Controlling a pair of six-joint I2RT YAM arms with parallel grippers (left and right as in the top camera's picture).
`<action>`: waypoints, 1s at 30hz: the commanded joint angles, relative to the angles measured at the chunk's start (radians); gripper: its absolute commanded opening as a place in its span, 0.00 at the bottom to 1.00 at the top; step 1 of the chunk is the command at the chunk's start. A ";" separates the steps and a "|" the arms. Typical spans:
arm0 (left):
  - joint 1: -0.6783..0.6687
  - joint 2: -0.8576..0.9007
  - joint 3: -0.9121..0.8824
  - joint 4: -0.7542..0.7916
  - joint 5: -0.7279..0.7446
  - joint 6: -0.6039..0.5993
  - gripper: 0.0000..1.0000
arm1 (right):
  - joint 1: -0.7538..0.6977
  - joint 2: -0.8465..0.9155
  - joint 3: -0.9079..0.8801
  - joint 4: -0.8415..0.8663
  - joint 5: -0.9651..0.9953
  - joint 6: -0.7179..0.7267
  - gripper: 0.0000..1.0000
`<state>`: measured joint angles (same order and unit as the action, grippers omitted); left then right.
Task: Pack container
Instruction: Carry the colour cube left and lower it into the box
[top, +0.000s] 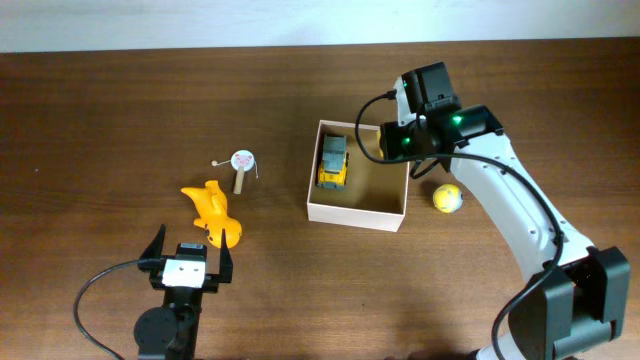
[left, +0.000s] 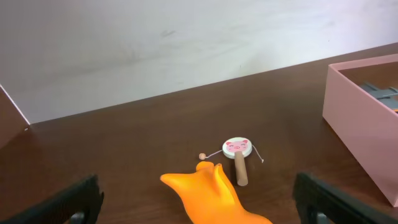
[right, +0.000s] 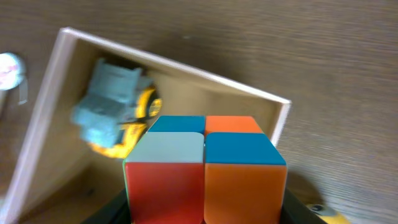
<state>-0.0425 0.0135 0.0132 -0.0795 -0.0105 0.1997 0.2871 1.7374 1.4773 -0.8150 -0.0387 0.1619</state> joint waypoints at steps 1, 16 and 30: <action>0.002 -0.008 -0.004 -0.004 0.011 0.015 0.99 | 0.009 0.043 0.018 0.012 0.100 0.042 0.48; 0.002 -0.008 -0.004 -0.004 0.011 0.015 0.99 | 0.010 0.100 0.018 0.013 0.076 0.064 0.48; 0.002 -0.008 -0.004 -0.004 0.011 0.015 0.99 | 0.028 0.101 0.018 0.021 0.038 0.097 0.48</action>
<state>-0.0425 0.0135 0.0132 -0.0795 -0.0101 0.1997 0.3065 1.8317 1.4834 -0.7849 -0.0124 0.2092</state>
